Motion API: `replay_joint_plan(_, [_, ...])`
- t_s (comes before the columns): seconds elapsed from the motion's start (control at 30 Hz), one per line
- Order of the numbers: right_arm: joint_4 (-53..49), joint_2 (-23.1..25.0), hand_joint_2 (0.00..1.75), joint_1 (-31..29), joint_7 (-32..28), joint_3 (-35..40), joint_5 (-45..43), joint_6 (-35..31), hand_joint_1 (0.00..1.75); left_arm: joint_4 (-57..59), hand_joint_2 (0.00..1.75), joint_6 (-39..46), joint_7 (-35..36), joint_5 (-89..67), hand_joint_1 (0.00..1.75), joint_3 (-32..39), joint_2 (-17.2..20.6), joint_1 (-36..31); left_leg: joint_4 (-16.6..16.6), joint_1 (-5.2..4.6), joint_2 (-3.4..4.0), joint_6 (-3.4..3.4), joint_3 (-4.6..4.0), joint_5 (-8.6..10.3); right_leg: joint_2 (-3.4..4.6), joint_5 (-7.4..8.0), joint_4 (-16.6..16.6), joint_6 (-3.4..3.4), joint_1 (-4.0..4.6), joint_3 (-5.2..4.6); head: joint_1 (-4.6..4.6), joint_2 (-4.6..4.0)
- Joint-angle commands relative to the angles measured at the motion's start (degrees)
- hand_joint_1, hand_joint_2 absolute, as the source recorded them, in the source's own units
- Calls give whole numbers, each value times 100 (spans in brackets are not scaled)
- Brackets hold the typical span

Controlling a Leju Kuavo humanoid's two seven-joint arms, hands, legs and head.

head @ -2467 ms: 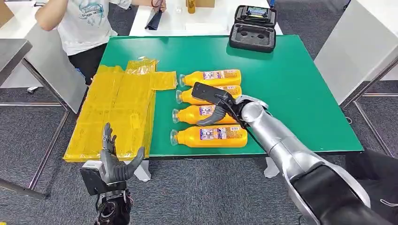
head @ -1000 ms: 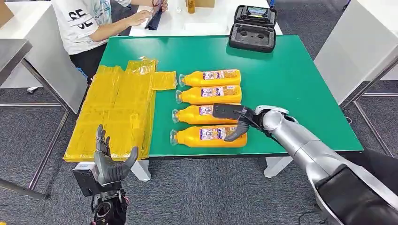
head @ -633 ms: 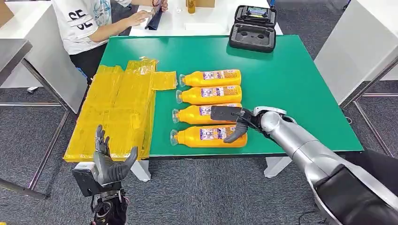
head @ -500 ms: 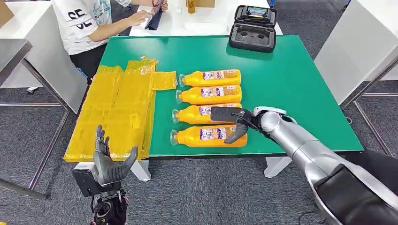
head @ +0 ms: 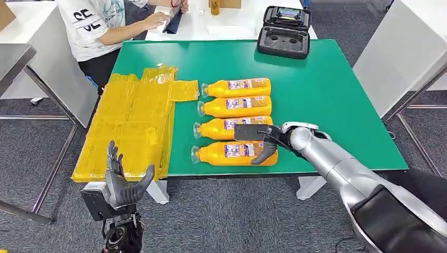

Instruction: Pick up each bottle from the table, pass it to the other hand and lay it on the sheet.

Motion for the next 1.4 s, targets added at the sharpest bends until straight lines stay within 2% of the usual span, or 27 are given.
replay_joint_plan(0.03, [239, 65, 175, -253, 10, 213, 2, 42, 0, 337, 175, -27, 12, 22, 0, -40, 121, -183, -1, 1, 3, -7, 4, -1, 2, -1, 0, -6, 1, 3, 0, 0])
replay_joint_plan(0.33, [224, 56, 175, -232, 16, 218, 9, 35, 0, 354, 175, -33, 13, 29, 0, -51, 123, -190, -2, 7, 7, -14, 11, -3, 4, -1, -3, -13, 8, 9, 2, 0])
replay_joint_plan(0.53, [-41, -158, 175, 248, -32, 159, 118, -155, 0, 363, 175, -33, 41, 58, 0, -91, 144, -198, -7, 6, -9, -8, 12, 1, -11, -1, -10, -8, 7, 15, 2, 0])
replay_joint_plan(0.7, [-84, -220, 175, 330, 29, 166, 175, -108, 0, 408, 175, -23, 56, 97, 0, -91, 153, -208, -3, 4, -6, -10, 8, -1, -7, -2, -6, -9, 5, 11, 2, 0])
replay_joint_plan(0.93, [-210, -341, 175, 789, -5, 10, 353, -235, 0, 419, 175, -71, 84, 157, 0, -95, 166, -193, -6, 9, -5, -13, 14, -2, -6, -1, -11, -12, 9, 17, 0, 0])
replay_joint_plan(1.4, [203, -126, 175, 622, 80, -15, 559, -127, 0, 544, 175, -94, 90, 162, 0, 15, 92, -162, -3, 6, 8, -13, 10, -2, 5, 1, -6, -11, 6, 9, 0, 0])
